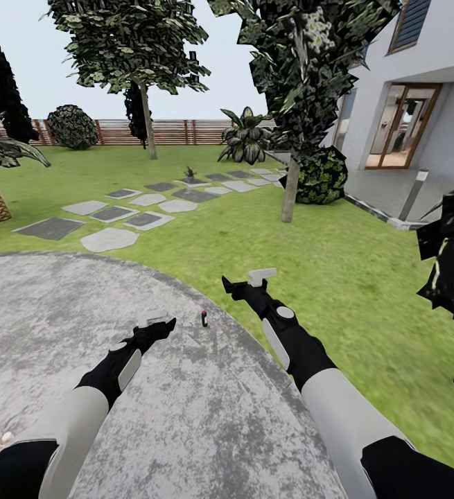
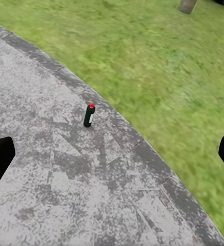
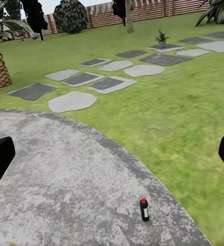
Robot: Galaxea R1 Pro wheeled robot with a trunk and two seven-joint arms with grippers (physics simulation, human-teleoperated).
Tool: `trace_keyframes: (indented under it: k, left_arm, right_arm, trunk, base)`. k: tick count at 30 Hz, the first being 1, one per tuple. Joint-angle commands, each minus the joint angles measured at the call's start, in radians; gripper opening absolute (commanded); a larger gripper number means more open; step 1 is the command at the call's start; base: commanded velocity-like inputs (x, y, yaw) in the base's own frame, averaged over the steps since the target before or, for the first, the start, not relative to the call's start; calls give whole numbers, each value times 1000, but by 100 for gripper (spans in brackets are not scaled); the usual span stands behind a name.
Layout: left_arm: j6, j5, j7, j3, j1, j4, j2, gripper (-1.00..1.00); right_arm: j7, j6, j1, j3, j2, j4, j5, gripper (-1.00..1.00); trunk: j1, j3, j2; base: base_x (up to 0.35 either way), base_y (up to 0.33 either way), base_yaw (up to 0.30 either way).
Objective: Pick up the pesticide atomizer in the garden and spray insectifuge to fully cover both potted plants in the garden.
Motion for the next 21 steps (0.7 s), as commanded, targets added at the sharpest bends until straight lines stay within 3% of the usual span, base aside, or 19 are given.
trace_keyframes:
  k: [1, 5, 13, 21]
  left_arm:
    - [0, 7, -7, 5, -1, 1, 0, 100]
    - [0, 7, -8, 4, -1, 1, 0, 100]
    - [0, 7, -8, 4, -1, 2, -2, 100]
    - [1, 7, -7, 6, -1, 2, -2, 100]
  right_arm:
    - [3, 0, -1, 0, 0, 0, -10, 100]
    - [3, 1, -1, 0, 0, 0, -10, 100]
    - [3, 1, -1, 0, 0, 0, -10, 100]
    - [3, 1, -1, 0, 0, 0, -10, 100]
  trunk:
    - [0, -1, 0]
    - [0, -1, 0]
    - [0, -1, 0]
    - [0, -1, 0]
  base:
    - [10, 7, 0]
    - [79, 3, 0]
    - [262, 0, 0]
    - [39, 0, 0]
